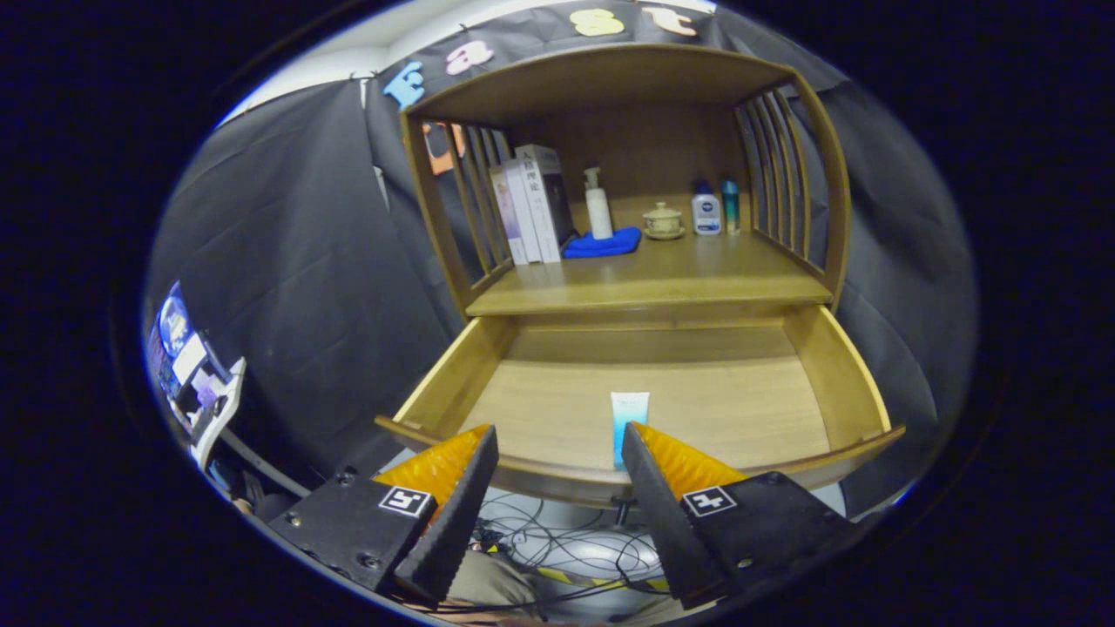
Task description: Pull open the drawer, take out the items inside it, and place them on the countertop above the cabinet.
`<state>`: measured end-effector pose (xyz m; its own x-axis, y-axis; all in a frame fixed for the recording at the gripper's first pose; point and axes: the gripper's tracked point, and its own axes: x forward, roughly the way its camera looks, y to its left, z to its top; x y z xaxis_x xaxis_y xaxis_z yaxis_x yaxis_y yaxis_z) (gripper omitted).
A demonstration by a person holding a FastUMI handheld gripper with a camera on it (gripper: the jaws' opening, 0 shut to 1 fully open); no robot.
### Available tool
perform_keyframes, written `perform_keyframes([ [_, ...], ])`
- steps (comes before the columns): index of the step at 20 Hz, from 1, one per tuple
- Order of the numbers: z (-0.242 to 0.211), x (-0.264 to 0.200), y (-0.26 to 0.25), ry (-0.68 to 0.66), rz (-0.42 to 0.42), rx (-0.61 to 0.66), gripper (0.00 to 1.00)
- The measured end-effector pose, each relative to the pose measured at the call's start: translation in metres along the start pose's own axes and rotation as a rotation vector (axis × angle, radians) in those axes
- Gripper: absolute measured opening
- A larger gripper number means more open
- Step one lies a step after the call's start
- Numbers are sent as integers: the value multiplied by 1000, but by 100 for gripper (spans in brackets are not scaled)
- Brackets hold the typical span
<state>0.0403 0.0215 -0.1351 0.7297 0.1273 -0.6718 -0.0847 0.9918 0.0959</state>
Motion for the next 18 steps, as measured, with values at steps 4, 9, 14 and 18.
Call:
perform_keyframes([
  [4,7,37,-15,177,-51,67,90],
  [9,-18,80,-39,425,-146,33,90],
  [14,-36,111,-46,559,-176,52,90],
  [18,-46,129,-54,656,-200,125,87],
])
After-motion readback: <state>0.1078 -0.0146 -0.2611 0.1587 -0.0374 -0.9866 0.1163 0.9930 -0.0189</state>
